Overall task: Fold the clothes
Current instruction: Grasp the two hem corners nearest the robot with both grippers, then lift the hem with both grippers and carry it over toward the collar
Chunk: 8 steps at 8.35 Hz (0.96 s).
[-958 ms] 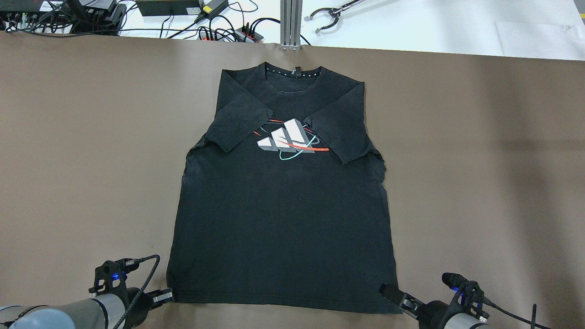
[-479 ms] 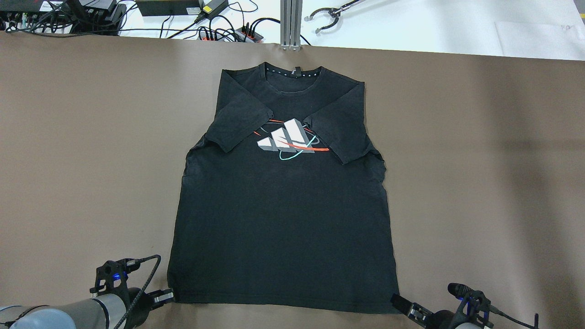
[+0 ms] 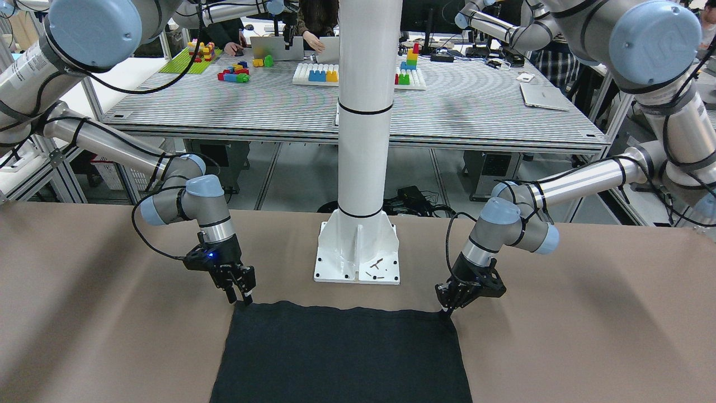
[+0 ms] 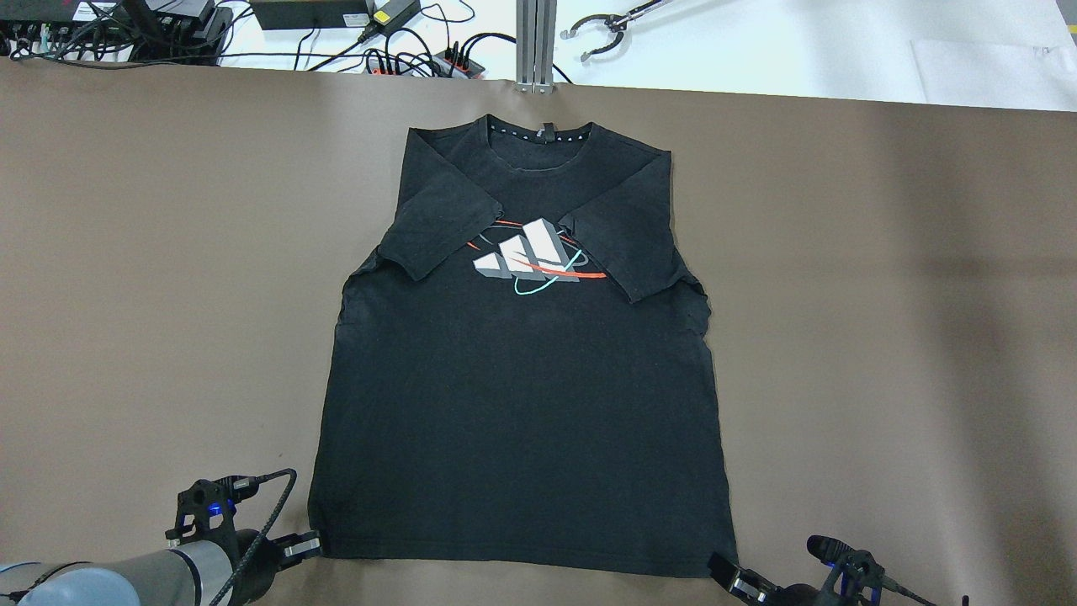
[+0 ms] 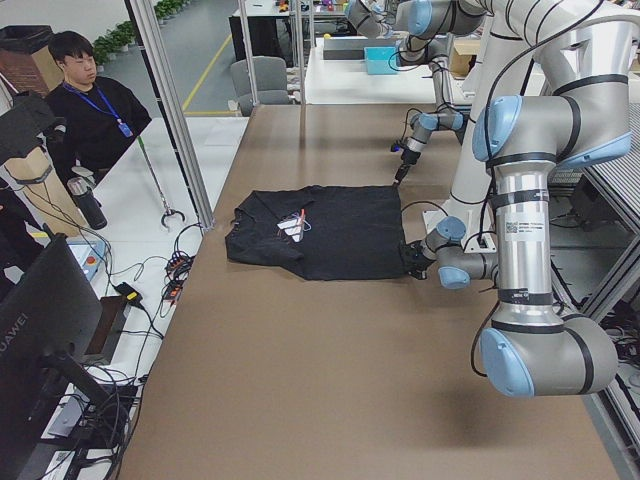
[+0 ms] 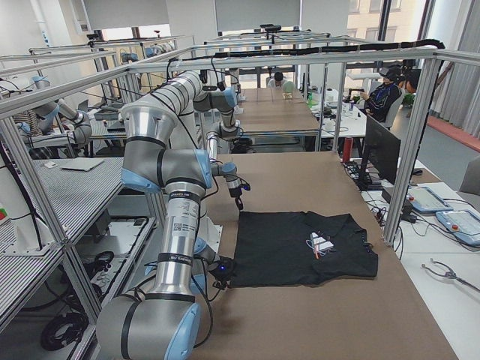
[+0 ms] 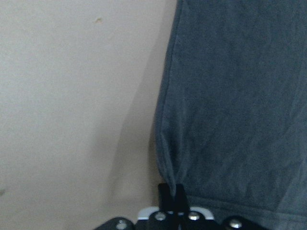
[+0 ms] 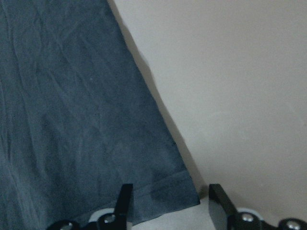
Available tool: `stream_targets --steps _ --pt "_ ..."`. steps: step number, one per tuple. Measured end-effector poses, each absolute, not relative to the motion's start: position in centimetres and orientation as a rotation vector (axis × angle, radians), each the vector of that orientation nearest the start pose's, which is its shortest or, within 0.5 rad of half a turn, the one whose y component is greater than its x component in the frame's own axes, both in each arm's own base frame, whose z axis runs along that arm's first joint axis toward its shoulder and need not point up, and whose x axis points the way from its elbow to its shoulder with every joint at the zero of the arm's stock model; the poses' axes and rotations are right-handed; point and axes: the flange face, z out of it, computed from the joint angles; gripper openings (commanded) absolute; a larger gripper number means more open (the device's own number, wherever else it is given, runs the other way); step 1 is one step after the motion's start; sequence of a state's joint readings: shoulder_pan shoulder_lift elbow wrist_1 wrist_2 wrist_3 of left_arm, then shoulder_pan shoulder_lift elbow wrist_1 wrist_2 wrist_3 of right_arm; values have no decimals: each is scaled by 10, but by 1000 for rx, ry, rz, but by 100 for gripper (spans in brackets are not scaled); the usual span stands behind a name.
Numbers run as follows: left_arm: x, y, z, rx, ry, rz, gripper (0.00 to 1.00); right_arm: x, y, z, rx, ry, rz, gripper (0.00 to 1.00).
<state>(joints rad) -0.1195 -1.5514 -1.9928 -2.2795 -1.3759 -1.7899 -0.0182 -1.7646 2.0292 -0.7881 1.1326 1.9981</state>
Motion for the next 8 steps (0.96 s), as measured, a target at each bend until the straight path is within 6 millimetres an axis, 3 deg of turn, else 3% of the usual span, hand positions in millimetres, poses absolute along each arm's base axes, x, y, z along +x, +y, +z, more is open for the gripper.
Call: stream_targets --steps 1,3,4,8 --pt "463 -209 388 120 1124 -410 0 -433 -167 437 167 -1108 598 52" --pt "462 -209 387 120 1124 -411 0 -438 -168 438 174 -1108 602 11" --pt "462 -209 387 120 1125 -411 0 -438 -168 438 175 -1108 603 0" --pt "453 -210 370 115 1158 -413 0 -434 -170 435 177 -1115 607 0"
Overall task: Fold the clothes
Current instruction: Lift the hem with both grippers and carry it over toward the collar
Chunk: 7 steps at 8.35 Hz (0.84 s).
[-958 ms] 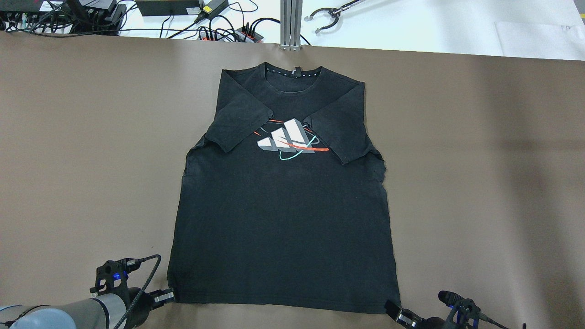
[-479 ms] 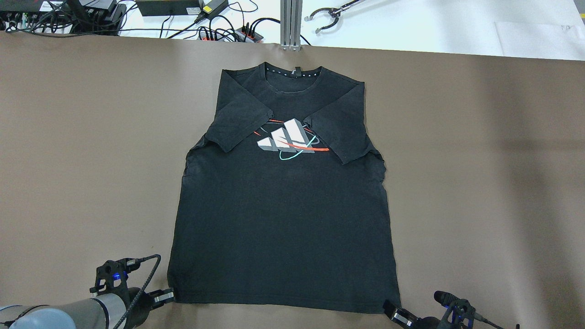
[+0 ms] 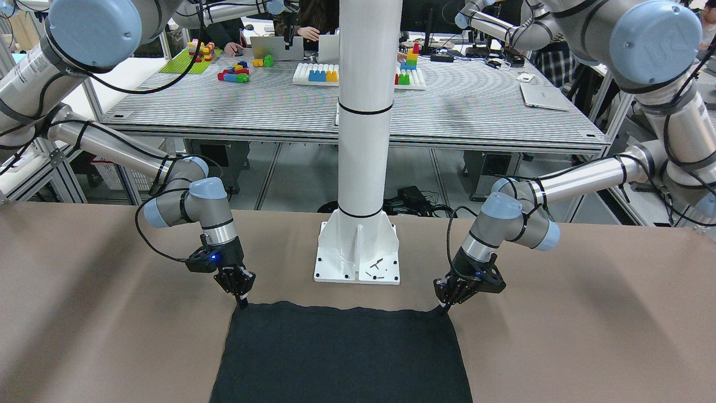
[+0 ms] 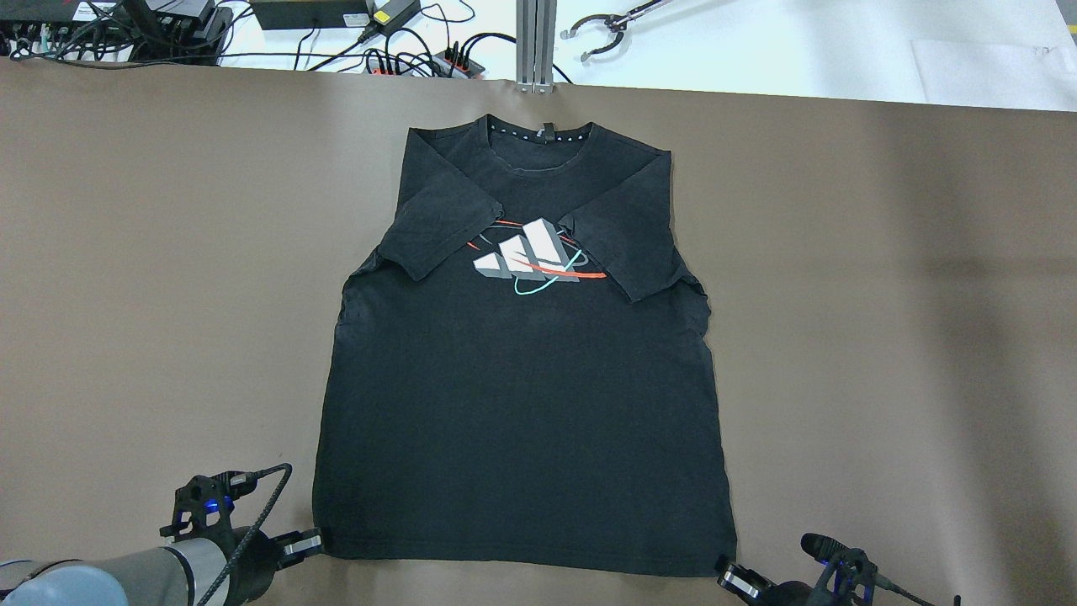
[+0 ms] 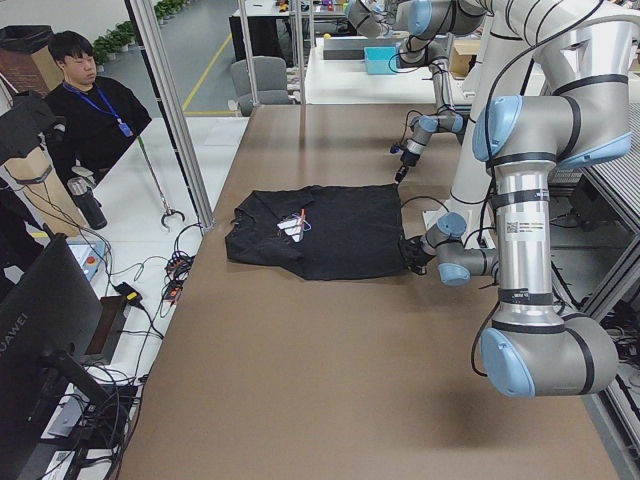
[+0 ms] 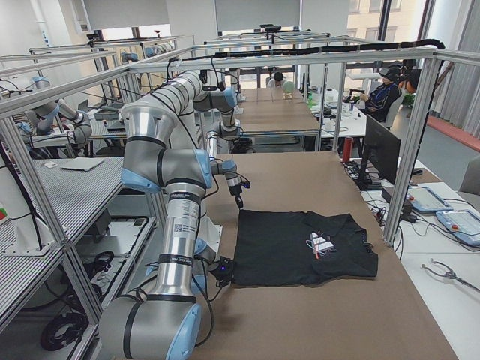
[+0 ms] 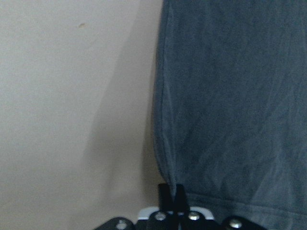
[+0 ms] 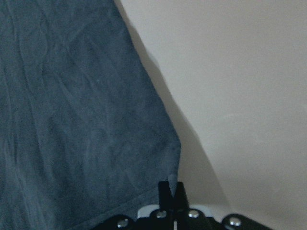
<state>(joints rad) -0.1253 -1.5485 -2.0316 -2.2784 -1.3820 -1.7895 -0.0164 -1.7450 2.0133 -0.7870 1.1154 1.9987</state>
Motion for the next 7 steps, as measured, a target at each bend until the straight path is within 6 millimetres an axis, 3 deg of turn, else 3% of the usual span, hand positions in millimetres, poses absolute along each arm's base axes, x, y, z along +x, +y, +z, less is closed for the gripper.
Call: stream_targets --steps 2,4,7 --pt "431 -219 344 101 1207 -415 0 -421 -174 411 177 -1152 599 0" --pt "395 -253 317 83 1221 -395 0 -389 -188 355 188 -1182 539 0" --pt "329 -322 259 9 1215 -337 0 -334 -249 286 120 -1175 466 0"
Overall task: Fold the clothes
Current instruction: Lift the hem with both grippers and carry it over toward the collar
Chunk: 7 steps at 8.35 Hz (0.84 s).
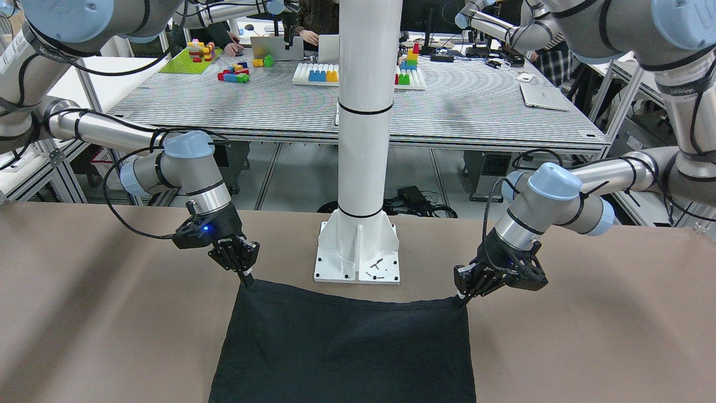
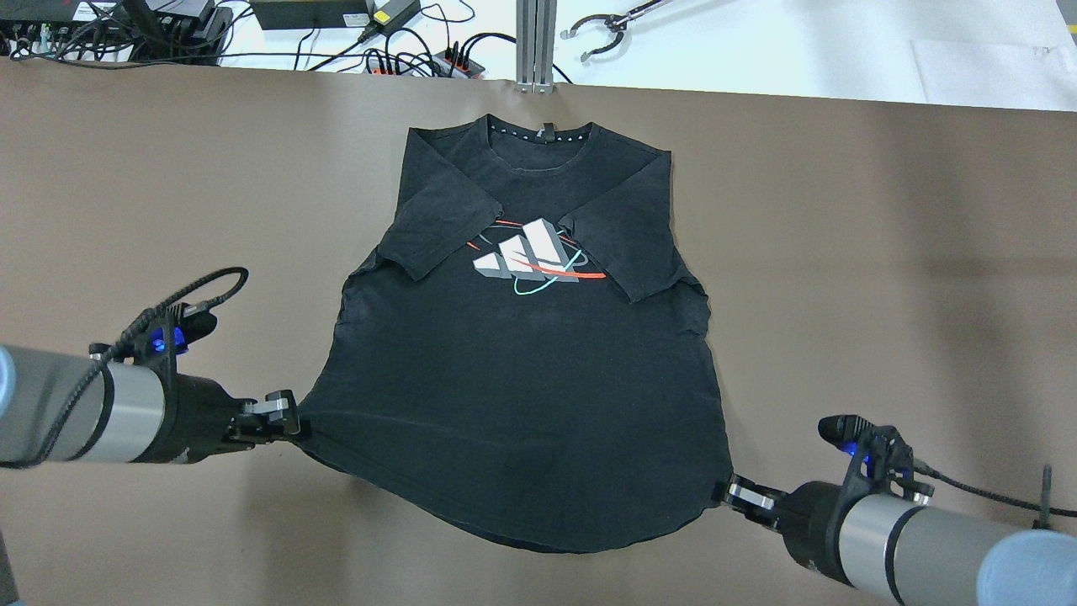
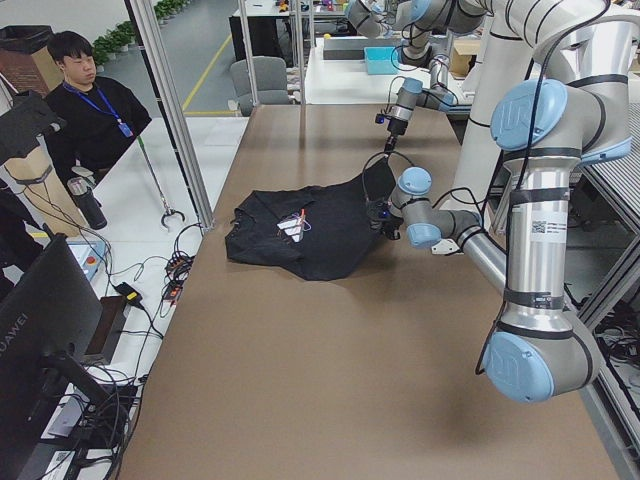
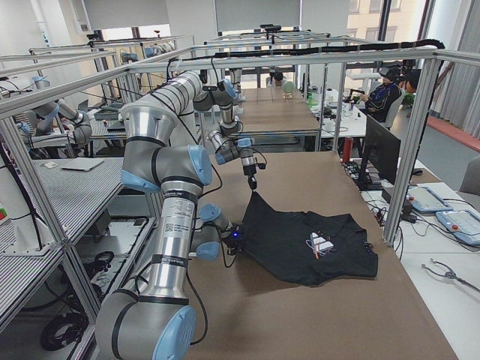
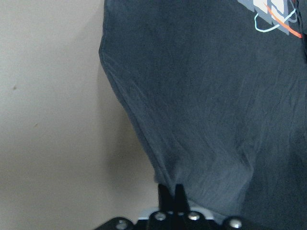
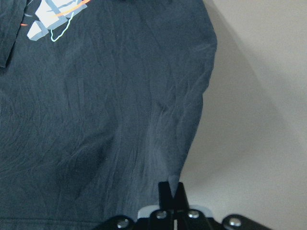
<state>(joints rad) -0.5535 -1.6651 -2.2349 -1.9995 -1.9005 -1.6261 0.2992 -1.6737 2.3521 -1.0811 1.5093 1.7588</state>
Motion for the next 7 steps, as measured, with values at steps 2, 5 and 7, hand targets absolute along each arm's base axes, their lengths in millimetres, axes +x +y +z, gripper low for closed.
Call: stream_targets --steps 2,5,7 --pt "299 -339 230 -75 1246 -235 0 -312 -264 268 24 -1174 352 0" --pt "276 -272 209 -228 1301 -27 0 -288 -196 248 -199 -1196 90 0" --pt "269 -227 203 -287 1308 70 0 -284 -161 235 -260 -1210 -28 0"
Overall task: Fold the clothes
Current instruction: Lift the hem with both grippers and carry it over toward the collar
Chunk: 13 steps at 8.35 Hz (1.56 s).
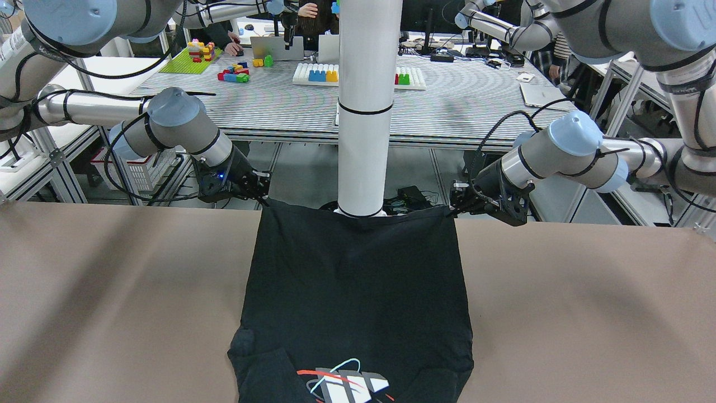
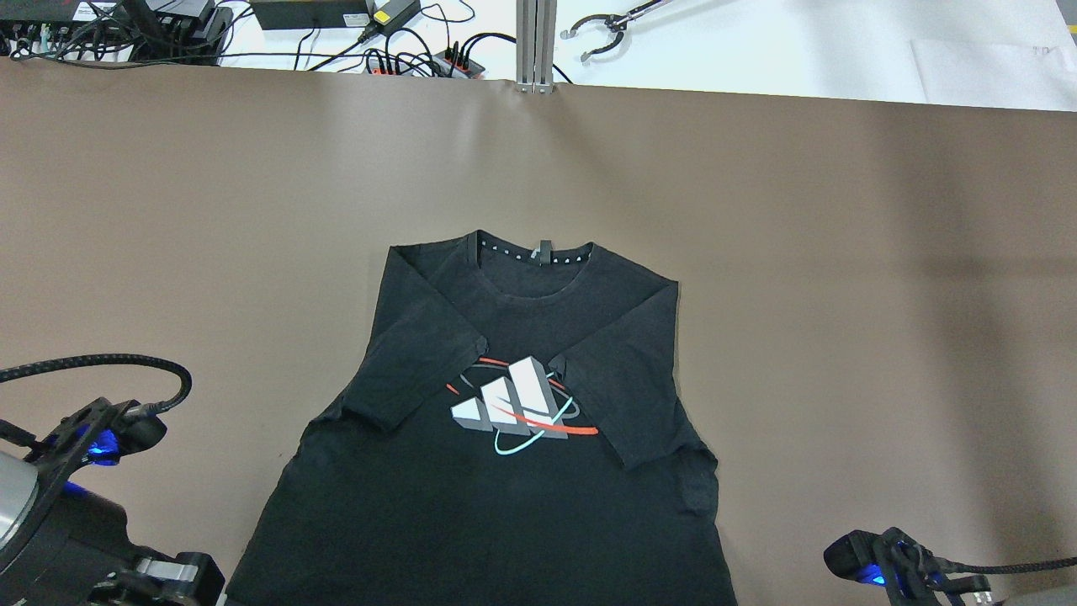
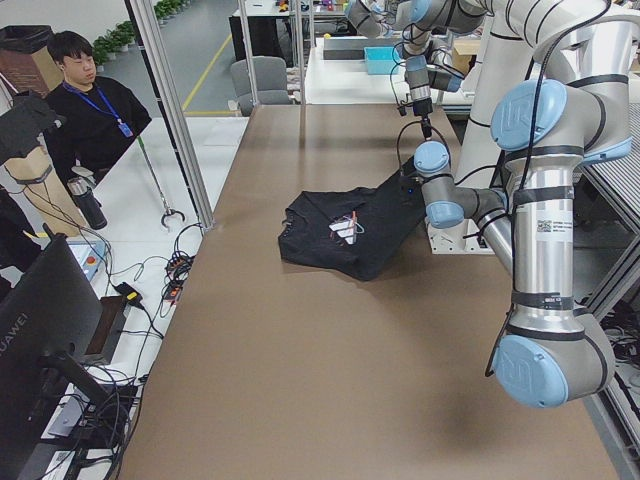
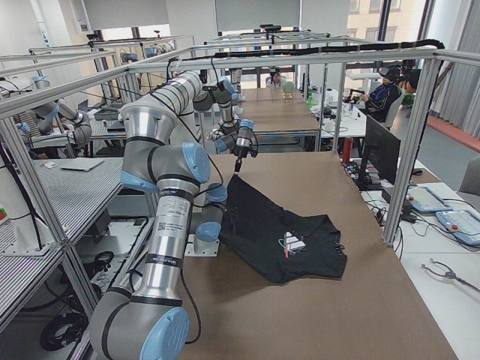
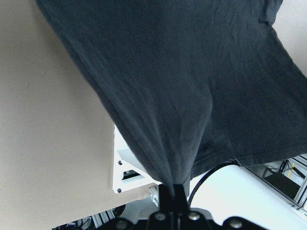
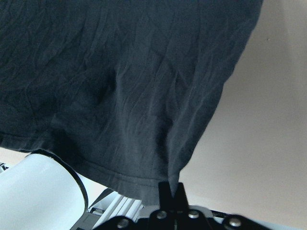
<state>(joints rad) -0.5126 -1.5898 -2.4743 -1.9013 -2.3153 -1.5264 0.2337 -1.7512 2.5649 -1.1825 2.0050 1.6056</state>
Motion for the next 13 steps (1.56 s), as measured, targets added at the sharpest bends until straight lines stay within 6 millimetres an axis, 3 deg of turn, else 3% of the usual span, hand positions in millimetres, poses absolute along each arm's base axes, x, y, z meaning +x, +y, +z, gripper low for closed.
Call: stream_targets --steps 1,3,5,7,9,13 --pt "270 -228 206 -281 1300 60 0 -283 -159 234 -263 -1205 -33 0" --pt "279 -274 227 -193 1261 -53 0 -276 -184 240 -218 -1169 54 0" --pt "284 -345 241 -71 1225 -201 0 -282 -245 261 -141 -1121 210 0" --pt "285 -400 247 23 1192 -314 0 -292 -313 284 -63 -1079 312 0" --pt "293 -431 241 95 1175 -372 0 -288 -360 293 0 -1057 358 0" --pt "318 -487 248 133 1119 -437 0 -285 -431 281 90 -996 372 0"
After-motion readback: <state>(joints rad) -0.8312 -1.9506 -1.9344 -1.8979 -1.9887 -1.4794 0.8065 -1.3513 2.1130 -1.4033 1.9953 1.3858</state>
